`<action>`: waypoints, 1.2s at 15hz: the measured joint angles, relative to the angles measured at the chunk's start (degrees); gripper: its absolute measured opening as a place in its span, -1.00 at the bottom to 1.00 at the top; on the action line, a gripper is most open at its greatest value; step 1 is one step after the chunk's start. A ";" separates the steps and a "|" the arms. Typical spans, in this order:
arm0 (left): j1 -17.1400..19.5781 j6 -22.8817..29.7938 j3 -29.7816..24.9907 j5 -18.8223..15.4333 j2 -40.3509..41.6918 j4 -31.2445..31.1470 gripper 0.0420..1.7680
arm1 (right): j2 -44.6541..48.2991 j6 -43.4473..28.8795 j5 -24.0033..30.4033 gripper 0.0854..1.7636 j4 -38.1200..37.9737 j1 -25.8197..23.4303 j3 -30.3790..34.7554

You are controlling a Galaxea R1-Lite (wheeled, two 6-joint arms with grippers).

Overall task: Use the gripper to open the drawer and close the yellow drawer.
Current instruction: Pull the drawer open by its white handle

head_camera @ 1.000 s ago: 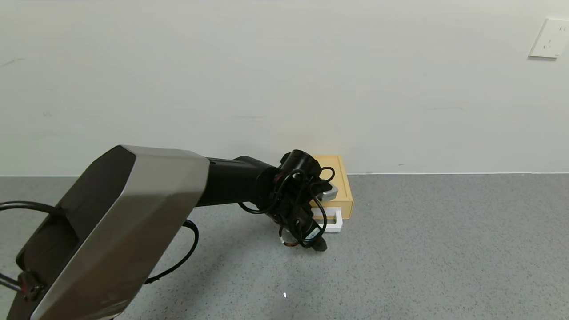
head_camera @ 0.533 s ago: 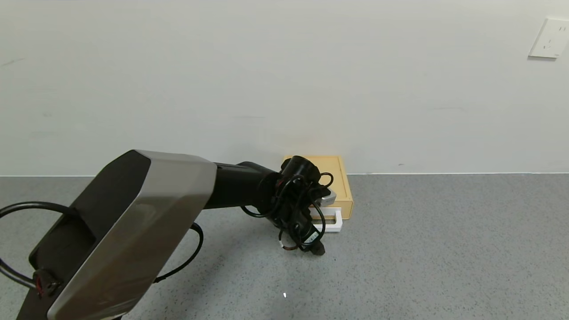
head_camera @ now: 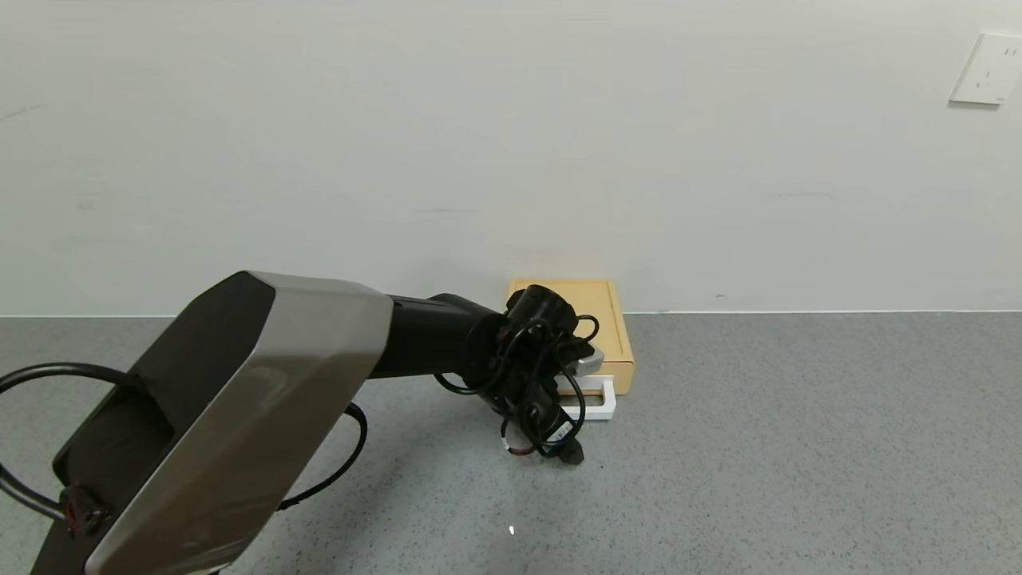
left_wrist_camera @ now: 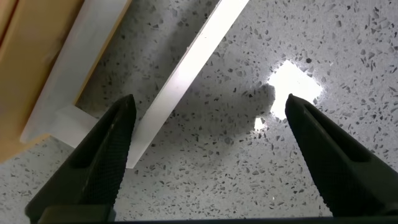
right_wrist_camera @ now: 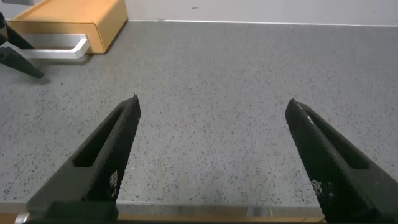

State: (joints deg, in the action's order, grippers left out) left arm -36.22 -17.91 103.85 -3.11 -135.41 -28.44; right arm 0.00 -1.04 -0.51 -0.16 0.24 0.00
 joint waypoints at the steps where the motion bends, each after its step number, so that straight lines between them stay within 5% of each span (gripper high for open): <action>1: -0.09 0.05 -0.52 -0.06 0.18 0.09 0.94 | 0.00 -0.01 -0.01 0.94 -0.02 0.00 0.00; 18: -5.68 5.78 -13.84 1.54 7.22 0.27 0.94 | 0.00 -0.01 -0.01 0.94 -0.02 0.00 0.00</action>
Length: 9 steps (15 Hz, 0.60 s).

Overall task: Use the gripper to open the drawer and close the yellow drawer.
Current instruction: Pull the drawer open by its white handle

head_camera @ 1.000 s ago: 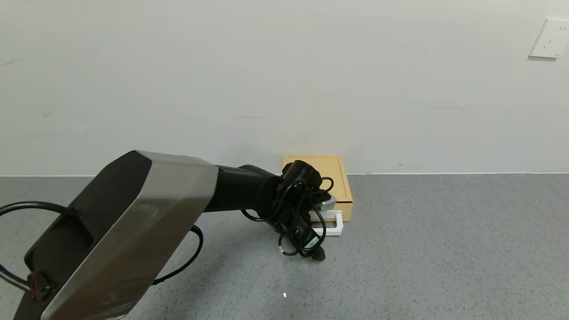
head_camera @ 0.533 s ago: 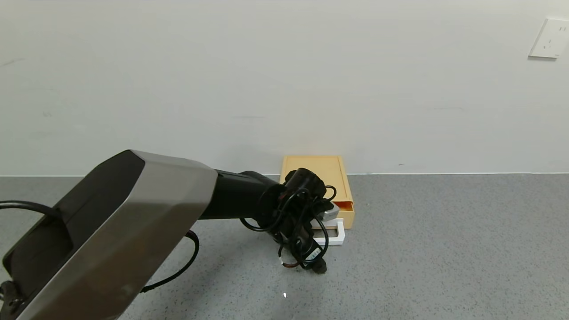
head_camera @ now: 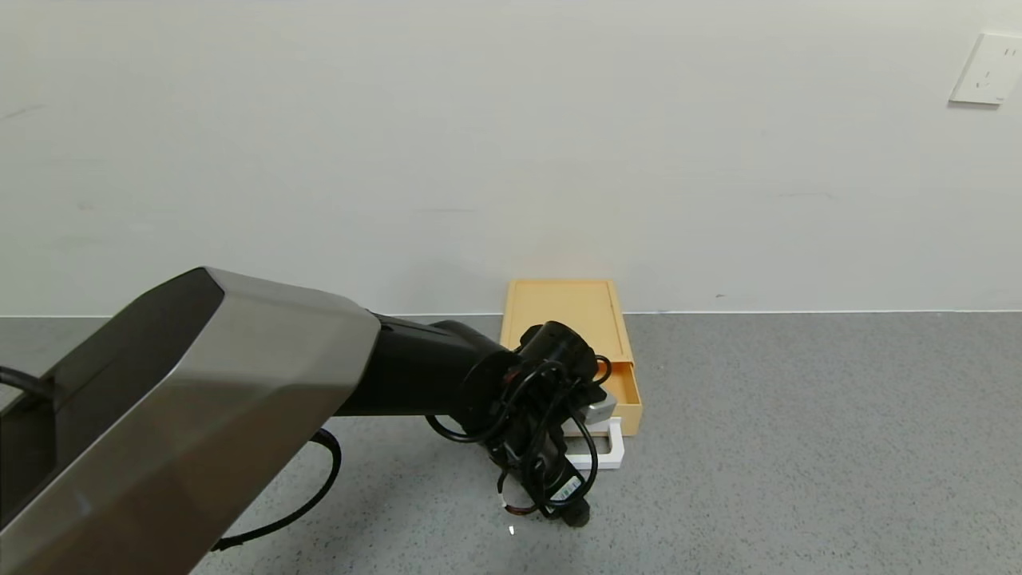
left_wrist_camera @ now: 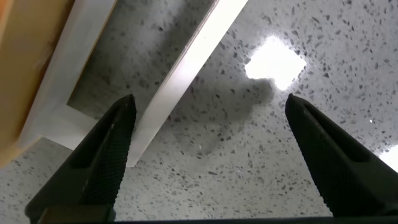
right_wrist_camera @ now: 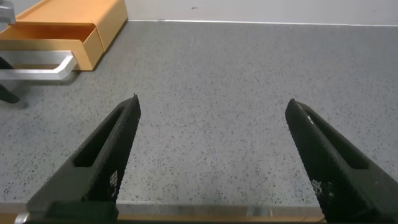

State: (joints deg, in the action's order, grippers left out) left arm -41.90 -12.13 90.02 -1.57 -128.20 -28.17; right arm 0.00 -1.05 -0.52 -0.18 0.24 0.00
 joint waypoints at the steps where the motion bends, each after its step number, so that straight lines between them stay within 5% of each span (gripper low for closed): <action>1: -0.22 0.06 -0.60 0.20 0.38 0.01 0.94 | 0.00 0.00 0.01 0.94 0.00 0.00 0.00; 9: -2.52 3.07 -5.45 0.12 3.33 0.67 0.94 | 0.00 0.00 -0.02 0.94 0.00 0.00 0.00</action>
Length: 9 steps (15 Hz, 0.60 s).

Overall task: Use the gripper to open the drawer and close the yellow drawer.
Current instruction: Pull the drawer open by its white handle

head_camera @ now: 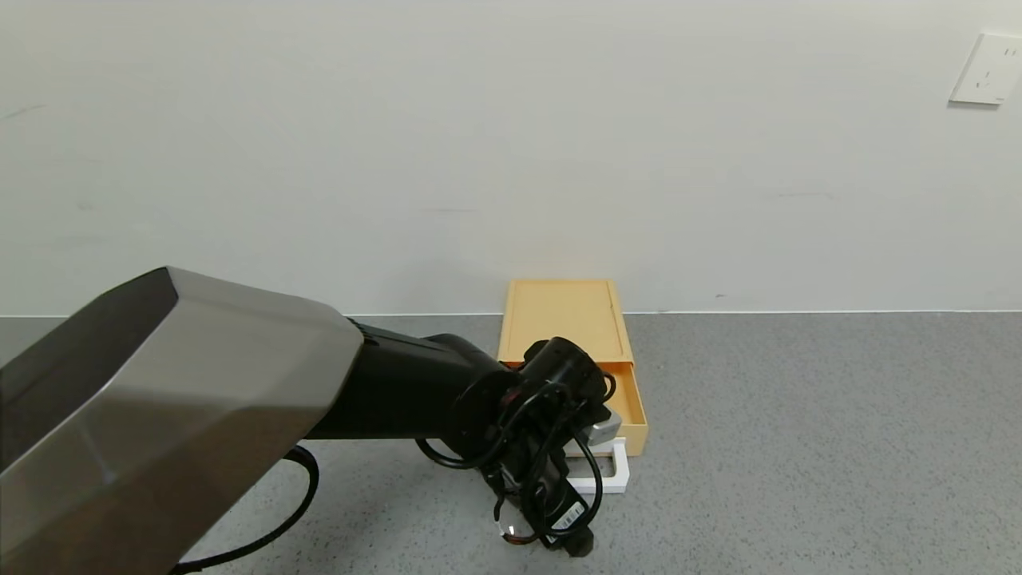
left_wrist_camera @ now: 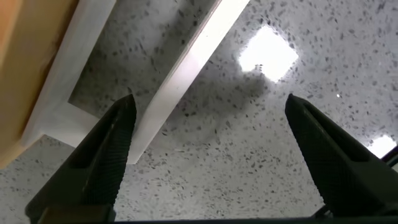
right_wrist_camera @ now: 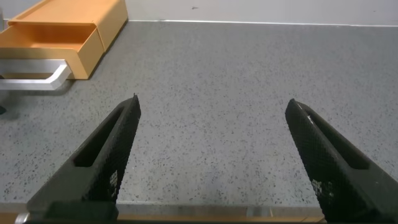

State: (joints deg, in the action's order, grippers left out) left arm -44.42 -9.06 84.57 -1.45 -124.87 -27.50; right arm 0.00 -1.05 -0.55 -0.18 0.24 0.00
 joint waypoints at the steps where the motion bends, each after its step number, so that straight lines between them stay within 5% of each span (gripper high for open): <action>1: -0.33 0.05 -1.00 0.05 0.50 1.07 0.94 | 0.00 0.00 0.02 0.94 0.00 0.00 0.00; 9: -2.82 1.23 -8.06 0.18 3.64 4.41 0.94 | 0.00 0.00 0.04 0.94 0.00 0.00 0.00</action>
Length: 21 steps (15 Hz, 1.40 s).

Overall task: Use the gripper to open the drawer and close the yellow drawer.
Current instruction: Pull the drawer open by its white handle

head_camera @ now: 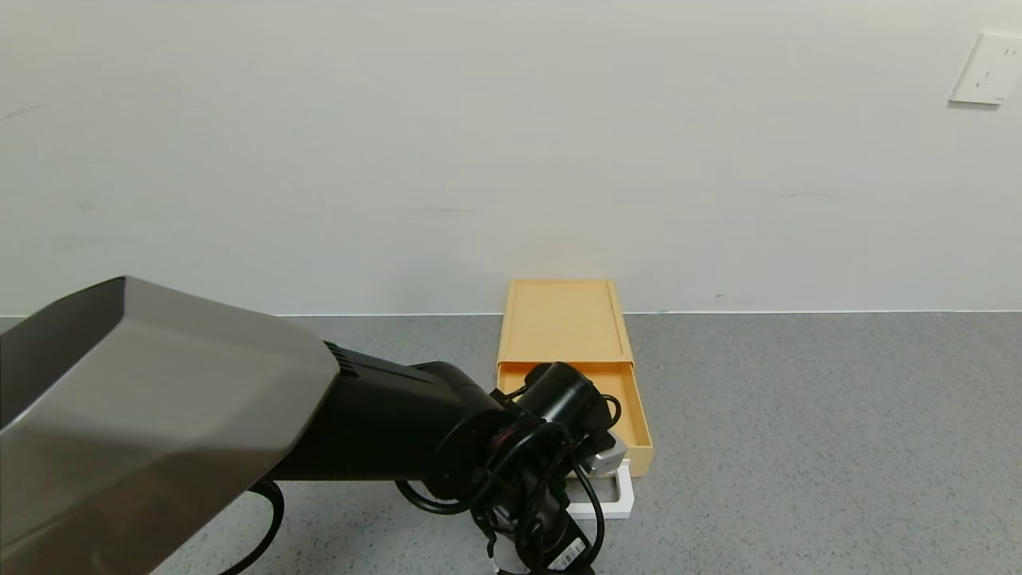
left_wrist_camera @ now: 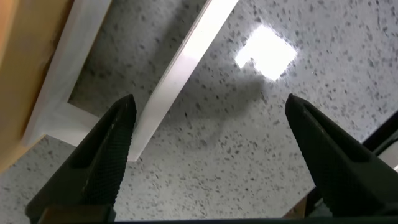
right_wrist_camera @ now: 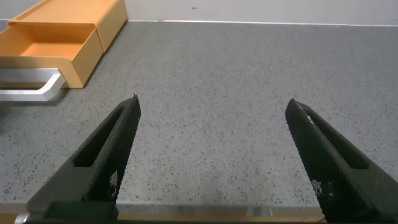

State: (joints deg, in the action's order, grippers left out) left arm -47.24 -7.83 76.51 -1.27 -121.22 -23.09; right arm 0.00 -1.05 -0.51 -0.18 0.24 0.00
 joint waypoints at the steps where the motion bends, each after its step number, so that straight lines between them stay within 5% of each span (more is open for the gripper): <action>1: -0.22 0.02 -0.57 0.00 0.41 0.02 0.94 | 0.00 0.00 -0.01 0.94 0.00 0.00 0.00; 21: -5.18 3.62 -6.45 1.89 4.55 0.18 0.94 | 0.00 0.00 -0.01 0.94 0.02 0.00 0.00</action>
State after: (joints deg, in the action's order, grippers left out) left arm -52.42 -4.21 70.06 0.62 -116.68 -22.91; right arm 0.00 -1.05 -0.52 -0.16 0.24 0.00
